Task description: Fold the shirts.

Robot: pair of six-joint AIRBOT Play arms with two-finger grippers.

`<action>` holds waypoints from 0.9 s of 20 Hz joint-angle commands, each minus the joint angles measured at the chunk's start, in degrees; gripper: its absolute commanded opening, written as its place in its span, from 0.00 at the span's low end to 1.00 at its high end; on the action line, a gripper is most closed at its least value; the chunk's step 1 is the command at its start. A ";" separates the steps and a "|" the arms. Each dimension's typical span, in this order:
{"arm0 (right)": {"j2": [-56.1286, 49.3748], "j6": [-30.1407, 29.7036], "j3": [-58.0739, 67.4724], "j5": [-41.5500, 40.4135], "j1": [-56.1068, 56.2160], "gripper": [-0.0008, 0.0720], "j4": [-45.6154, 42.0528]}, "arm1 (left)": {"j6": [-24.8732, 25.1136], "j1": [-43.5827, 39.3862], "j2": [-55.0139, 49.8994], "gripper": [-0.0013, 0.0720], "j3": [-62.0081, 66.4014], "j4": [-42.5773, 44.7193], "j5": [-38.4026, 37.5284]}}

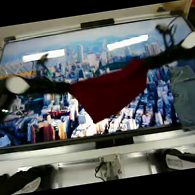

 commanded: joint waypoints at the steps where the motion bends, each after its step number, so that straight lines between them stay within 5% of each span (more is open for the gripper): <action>1: 13.46 -1.09 10.62 -4.20 -0.02 0.11 4.96 | 2.23 3.06 6.58 0.06 24.28 6.43 -0.52; 5: 29.40 1.92 14.60 -12.26 -0.02 0.11 7.41 | 5.88 3.02 12.76 0.06 42.51 7.76 9.92; 10: 41.27 6.03 14.60 -5.84 -0.02 0.11 3.65 | 4.00 3.02 19.98 0.06 43.28 8.00 10.54; 14: 41.31 13.92 14.58 9.55 -0.02 0.11 -3.39 | 3.96 3.02 19.82 0.06 41.20 11.34 0.24; 18: 34.07 18.75 6.54 24.94 -0.02 0.11 -2.95 | 2.54 3.91 17.64 0.06 25.88 19.85 -1.75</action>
